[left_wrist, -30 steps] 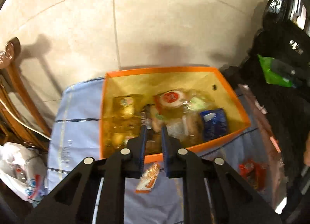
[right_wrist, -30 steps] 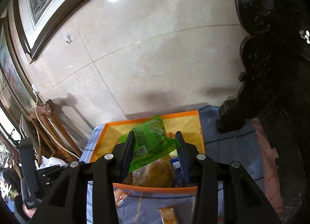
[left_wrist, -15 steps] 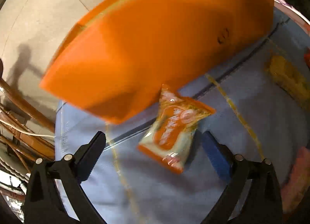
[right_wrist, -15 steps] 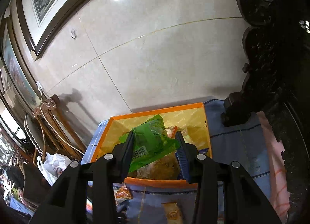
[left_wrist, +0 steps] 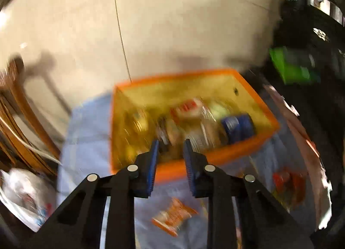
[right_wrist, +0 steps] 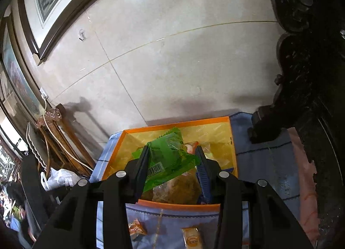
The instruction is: Organize snacks
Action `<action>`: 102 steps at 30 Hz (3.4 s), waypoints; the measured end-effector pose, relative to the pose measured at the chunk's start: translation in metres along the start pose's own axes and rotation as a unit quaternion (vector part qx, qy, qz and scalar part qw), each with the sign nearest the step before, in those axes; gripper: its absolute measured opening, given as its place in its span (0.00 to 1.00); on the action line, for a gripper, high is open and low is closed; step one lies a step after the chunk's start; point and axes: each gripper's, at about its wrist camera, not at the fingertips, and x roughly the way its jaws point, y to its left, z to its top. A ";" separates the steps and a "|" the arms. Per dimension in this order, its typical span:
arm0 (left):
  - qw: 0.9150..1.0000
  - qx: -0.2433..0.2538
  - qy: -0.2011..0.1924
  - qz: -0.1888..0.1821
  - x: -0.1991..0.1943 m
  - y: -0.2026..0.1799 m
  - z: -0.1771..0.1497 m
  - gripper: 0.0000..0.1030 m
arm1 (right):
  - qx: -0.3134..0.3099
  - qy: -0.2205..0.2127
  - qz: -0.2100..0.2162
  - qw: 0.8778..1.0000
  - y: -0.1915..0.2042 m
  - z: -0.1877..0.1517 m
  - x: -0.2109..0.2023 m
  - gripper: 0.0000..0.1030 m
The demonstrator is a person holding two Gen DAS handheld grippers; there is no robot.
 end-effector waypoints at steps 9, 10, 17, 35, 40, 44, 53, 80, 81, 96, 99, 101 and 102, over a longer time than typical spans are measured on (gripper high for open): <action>0.988 0.149 0.018 0.045 -0.002 -0.033 -0.067 0.96 | -0.015 -0.017 -0.001 1.000 0.004 0.000 -0.016 0.41; 0.980 0.188 0.033 0.062 0.011 -0.039 -0.092 0.96 | -0.009 -0.015 0.004 1.000 0.001 -0.001 -0.017 0.41; 0.981 0.153 0.122 0.013 0.091 -0.018 -0.160 0.84 | -0.013 -0.007 -0.003 1.000 0.002 -0.006 -0.015 0.41; 0.998 0.025 0.038 -0.050 -0.014 0.001 0.002 0.32 | -0.017 -0.020 0.013 1.000 0.014 0.009 -0.028 0.41; 1.000 -0.008 -0.025 -0.006 -0.023 0.017 0.065 0.34 | -0.019 -0.015 0.005 1.000 0.014 0.018 -0.013 0.43; 0.996 -0.030 -0.033 0.073 -0.005 0.021 0.088 0.96 | -0.045 0.003 -0.032 0.998 0.017 0.025 0.015 0.96; 0.990 -0.020 0.089 0.108 -0.009 0.036 -0.047 0.96 | -0.060 0.097 -0.098 0.989 0.006 -0.059 0.003 0.96; 0.978 -0.063 0.196 -0.003 -0.040 0.020 -0.249 0.41 | 0.030 0.181 -0.130 0.974 0.008 -0.215 0.062 0.34; 0.979 -0.064 0.192 -0.007 -0.044 0.022 -0.243 0.41 | 0.038 0.172 -0.115 0.978 0.011 -0.210 0.053 0.34; 0.997 -0.055 0.024 -0.056 -0.054 0.044 -0.004 0.36 | -0.010 0.009 -0.106 0.994 0.032 -0.038 0.001 0.34; 0.998 -0.039 0.007 -0.045 -0.049 0.040 0.037 0.33 | -0.005 0.002 -0.109 0.994 0.032 -0.005 0.012 0.34; 0.999 -0.028 0.002 -0.041 -0.046 0.035 0.054 0.33 | -0.002 -0.005 -0.101 0.995 0.031 0.006 0.019 0.34; 0.999 -0.020 -0.002 -0.039 -0.043 0.033 0.060 0.33 | -0.004 -0.008 -0.101 0.995 0.025 0.007 0.015 0.34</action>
